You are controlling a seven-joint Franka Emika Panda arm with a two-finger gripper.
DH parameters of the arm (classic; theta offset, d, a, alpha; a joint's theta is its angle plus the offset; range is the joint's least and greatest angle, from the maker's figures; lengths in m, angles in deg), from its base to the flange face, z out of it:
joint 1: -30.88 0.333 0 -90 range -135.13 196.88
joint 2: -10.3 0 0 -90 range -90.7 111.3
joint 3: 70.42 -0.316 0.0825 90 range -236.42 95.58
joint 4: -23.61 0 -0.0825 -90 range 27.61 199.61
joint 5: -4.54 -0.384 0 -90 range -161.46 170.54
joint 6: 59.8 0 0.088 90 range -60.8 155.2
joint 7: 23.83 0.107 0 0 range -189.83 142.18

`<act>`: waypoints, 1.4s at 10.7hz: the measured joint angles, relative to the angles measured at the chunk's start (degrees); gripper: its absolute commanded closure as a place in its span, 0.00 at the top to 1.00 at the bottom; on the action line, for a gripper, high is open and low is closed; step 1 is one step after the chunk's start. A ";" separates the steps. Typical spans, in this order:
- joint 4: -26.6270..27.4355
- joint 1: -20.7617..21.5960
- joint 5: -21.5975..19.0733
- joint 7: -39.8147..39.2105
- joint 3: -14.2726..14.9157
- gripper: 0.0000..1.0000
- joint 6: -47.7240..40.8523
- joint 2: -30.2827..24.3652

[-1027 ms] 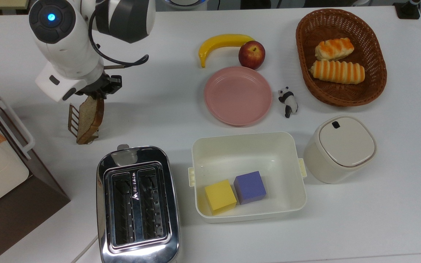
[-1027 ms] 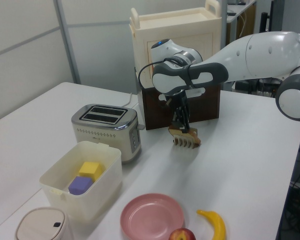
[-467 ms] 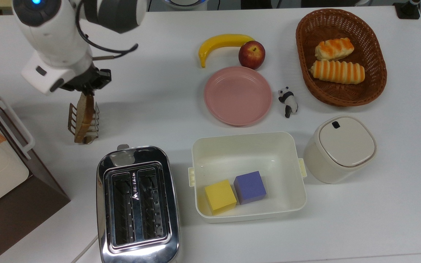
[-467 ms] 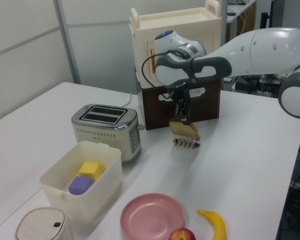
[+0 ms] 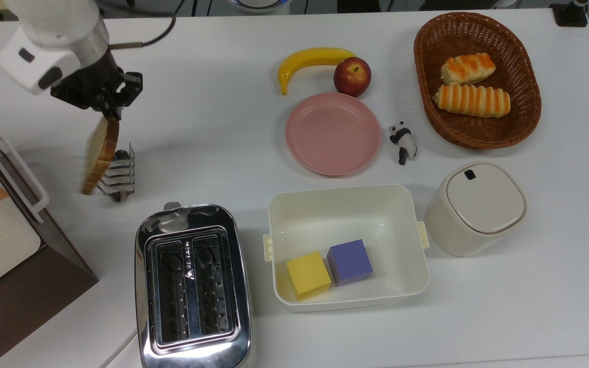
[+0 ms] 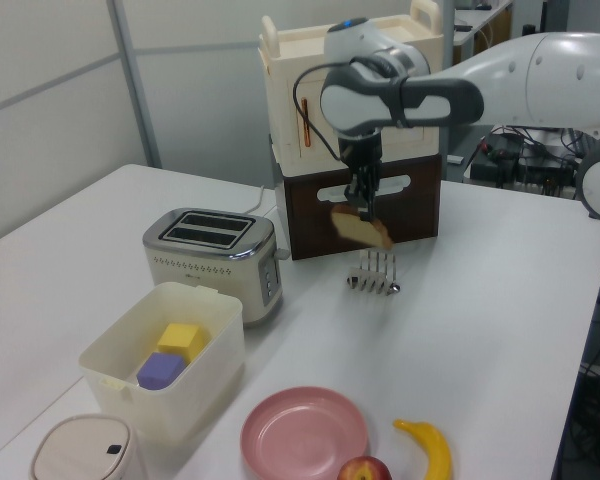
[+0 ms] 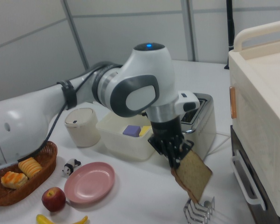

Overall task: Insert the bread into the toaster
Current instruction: 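Lift the bread slice out of the rack and carry it over the toaster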

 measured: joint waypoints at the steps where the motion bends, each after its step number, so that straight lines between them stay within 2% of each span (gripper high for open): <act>1: -0.57 -0.03 -2.18 0.04 0.00 0.10 0.00 -0.69; 3: -1.00 -0.03 -5.41 1.23 0.00 0.10 1.70 -1.85; 7: -1.40 0.03 -14.78 8.56 -0.10 0.10 13.06 -2.63; 10: -1.60 0.19 -21.85 9.57 -0.88 0.07 20.55 -2.71; 12: -1.66 0.26 -25.32 9.57 -2.33 0.04 25.13 -2.74; 15: -1.62 0.35 -26.45 9.55 -6.30 0.00 33.70 -2.32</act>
